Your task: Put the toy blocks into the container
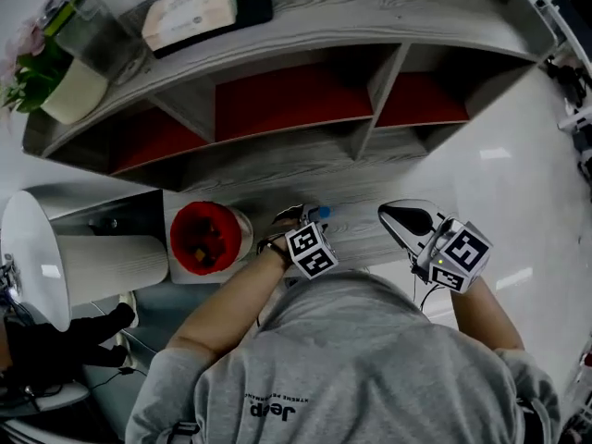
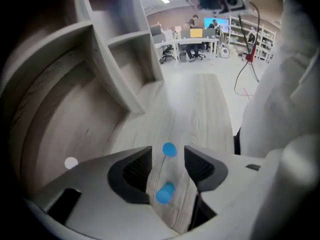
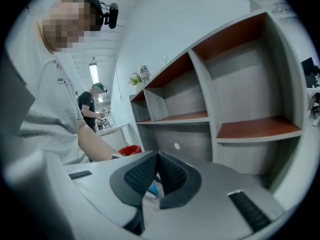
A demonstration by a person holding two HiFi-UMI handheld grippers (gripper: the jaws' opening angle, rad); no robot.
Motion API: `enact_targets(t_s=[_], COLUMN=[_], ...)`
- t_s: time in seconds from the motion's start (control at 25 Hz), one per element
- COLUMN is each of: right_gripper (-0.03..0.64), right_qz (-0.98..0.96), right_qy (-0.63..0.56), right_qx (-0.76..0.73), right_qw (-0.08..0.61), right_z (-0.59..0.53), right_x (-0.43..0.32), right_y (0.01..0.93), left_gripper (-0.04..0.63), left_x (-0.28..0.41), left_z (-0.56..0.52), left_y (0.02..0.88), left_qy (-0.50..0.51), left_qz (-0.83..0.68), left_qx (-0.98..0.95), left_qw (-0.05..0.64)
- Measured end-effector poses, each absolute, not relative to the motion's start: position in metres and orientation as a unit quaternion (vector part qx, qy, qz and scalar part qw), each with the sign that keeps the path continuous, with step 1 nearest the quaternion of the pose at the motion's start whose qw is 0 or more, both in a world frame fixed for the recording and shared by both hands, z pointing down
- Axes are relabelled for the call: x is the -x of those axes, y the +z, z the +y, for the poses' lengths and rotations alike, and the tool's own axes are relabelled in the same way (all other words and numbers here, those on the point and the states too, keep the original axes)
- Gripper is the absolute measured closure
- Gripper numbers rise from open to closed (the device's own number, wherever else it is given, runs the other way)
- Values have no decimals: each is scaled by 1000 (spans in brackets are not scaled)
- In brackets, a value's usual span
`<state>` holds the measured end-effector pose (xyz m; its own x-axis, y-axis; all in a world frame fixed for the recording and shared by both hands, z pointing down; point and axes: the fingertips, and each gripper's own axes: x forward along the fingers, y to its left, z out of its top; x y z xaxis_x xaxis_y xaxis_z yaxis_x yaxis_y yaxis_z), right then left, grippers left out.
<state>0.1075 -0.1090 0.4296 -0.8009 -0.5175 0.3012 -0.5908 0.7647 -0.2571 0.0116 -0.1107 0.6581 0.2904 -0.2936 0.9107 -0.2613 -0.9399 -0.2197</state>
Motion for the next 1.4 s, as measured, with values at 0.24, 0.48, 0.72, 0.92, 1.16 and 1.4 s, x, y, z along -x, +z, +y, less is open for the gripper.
enact_targets(t_s=[0.24, 0.48, 0.72, 0.92, 1.16, 1.4], right_gripper=[598, 598, 598, 598, 598, 598], right_qz=[-917, -910, -914, -925, -946, -966], right_qy=[202, 216, 211, 198, 167, 134], right_qx=[-329, -342, -336, -313, -263, -209], right_qw=[98, 91, 88, 91, 86, 79], right_z=[-102, -92, -91, -93, -104, -110], right_x=[-191, -231, -227, -188, -85, 48], right_y=[453, 465, 459, 448, 424, 403], left_gripper=[353, 425, 428, 428, 428, 429], left_x=[-21, -30, -46, -38, 40, 178], left_z=[-121, -124, -119, -124, -125, -113], left_y=[724, 740, 722, 656, 559, 509], left_qy=[-668, -687, -669, -627, -588, -588], left_qz=[146, 149, 144, 173, 219, 268], left_qx=[730, 711, 729, 760, 778, 763], left_qw=[0, 8, 7, 14, 30, 21])
